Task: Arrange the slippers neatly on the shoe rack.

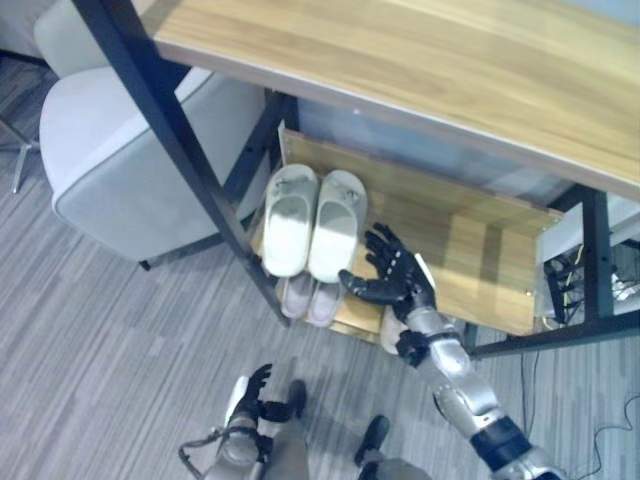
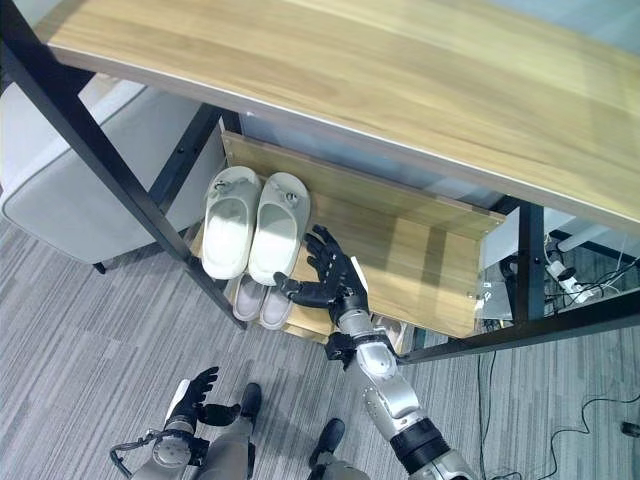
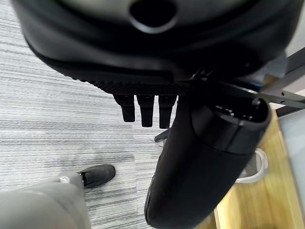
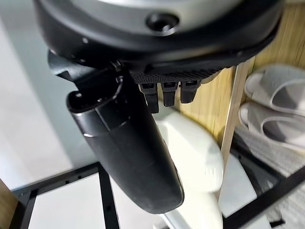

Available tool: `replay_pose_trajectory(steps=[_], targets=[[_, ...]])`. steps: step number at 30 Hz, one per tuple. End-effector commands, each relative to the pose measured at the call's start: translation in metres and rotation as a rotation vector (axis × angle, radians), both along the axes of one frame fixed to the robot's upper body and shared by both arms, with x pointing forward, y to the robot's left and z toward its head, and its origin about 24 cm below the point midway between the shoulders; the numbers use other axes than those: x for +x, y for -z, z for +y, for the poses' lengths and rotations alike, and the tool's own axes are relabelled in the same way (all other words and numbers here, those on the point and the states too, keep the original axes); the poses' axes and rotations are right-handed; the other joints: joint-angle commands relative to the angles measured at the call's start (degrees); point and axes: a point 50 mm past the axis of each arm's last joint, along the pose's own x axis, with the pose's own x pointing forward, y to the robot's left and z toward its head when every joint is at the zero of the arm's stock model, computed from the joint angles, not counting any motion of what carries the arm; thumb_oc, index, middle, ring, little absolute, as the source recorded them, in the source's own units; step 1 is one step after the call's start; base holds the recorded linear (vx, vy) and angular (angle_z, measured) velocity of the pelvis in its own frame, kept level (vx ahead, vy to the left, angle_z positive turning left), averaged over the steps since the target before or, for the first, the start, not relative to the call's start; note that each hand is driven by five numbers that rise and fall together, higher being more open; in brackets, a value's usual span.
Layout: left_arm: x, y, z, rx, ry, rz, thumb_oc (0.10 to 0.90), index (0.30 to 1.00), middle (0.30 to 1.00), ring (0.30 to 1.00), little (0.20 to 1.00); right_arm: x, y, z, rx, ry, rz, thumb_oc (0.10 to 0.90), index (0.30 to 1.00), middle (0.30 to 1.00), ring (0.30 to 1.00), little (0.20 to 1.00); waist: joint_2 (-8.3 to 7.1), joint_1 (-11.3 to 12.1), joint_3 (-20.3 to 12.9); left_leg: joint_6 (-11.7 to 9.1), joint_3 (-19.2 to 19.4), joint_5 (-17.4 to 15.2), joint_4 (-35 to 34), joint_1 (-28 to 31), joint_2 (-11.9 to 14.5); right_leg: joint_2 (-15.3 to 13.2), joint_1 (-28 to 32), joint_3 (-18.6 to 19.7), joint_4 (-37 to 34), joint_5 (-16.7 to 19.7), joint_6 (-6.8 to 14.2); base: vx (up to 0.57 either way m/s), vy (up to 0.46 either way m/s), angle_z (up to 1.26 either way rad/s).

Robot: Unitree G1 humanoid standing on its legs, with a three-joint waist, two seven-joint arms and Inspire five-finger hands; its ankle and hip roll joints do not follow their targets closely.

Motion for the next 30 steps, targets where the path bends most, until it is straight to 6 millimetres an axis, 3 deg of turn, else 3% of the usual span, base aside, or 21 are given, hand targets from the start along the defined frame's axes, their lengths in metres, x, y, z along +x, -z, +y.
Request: replay_pose_trajectory(steps=[1,9,20,23,27,28,30], targets=[[-0.007,0.004,0.002,0.0,0.035,0.022,0.8,0.9,0.9,0.9,0.9,-0.013,-0.028,-0.024,0.007,0.006,-0.174,0.8,0.9,0.9,0.9,0.9,0.41,-2.8,-6.9,-1.5,5.5,-5.2,-0.5,2.8,1.3,-1.1,1.0,1.8,3.0,-5.0,3.5,0.01,-0.004,-0.23],[-0.02,0.012,-0.001,-0.029,0.039,0.079,0.8,0.9,0.9,0.9,0.9,-0.035,-0.02,-0.04,0.009,-0.021,-0.147,0.8,0.9,0.9,0.9,0.9,2.01,-5.5,-8.9,-1.8,7.8,-5.2,-0.5,5.7,1.9,-0.2,3.4,4.5,1.2,-4.7,3.6,-0.02,-0.007,-0.24],[-0.022,0.018,-0.013,-0.06,0.145,0.124,0.8,0.9,0.9,0.9,0.9,-0.064,-0.004,-0.051,-0.229,-0.21,-0.064,0.8,0.9,0.9,0.9,0.9,2.74,-8.5,-9.9,-2.2,9.4,-4.8,-0.5,9.2,3.0,0.8,6.1,7.0,0.7,-5.6,3.0,-0.02,-0.035,-0.15],[-0.018,0.018,-0.017,-0.058,0.185,0.121,0.8,0.9,0.9,0.9,0.9,-0.077,0.015,-0.067,-0.433,-0.22,0.016,0.8,0.9,0.9,0.9,0.9,3.0,-9.8,-10.0,-2.4,9.7,-4.5,-0.5,10.1,3.6,1.4,6.7,7.8,0.6,-6.1,2.7,-0.04,-0.043,-0.18],[-0.017,0.018,-0.019,-0.055,0.214,0.125,0.8,0.9,0.9,0.9,0.9,-0.088,0.035,-0.081,-0.521,-0.204,0.115,0.8,0.9,0.9,0.9,0.9,3.24,-10.5,-10.1,-2.5,9.9,-4.0,-0.5,10.2,4.1,1.9,6.6,8.4,0.6,-6.2,2.6,-0.04,-0.027,-0.07],[-0.019,0.018,-0.02,-0.051,0.239,0.134,0.8,0.9,0.9,0.9,0.9,-0.097,0.052,-0.091,-0.605,-0.195,0.193,0.8,0.9,0.9,0.9,0.9,3.43,-10.8,-10.0,-2.6,10.1,-3.6,-0.5,10.0,4.5,2.1,6.3,8.6,0.5,-6.2,2.6,-0.05,-0.027,-0.08],[-0.02,0.019,-0.021,-0.047,0.253,0.139,0.8,0.9,0.9,0.9,0.9,-0.102,0.064,-0.096,-0.646,-0.188,0.246,0.8,0.9,0.9,0.9,0.9,3.58,-10.8,-9.9,-2.6,10.2,-3.3,-0.5,9.8,4.6,2.2,6.2,8.8,0.4,-6.1,2.6,-0.06,-0.03,-0.13]])
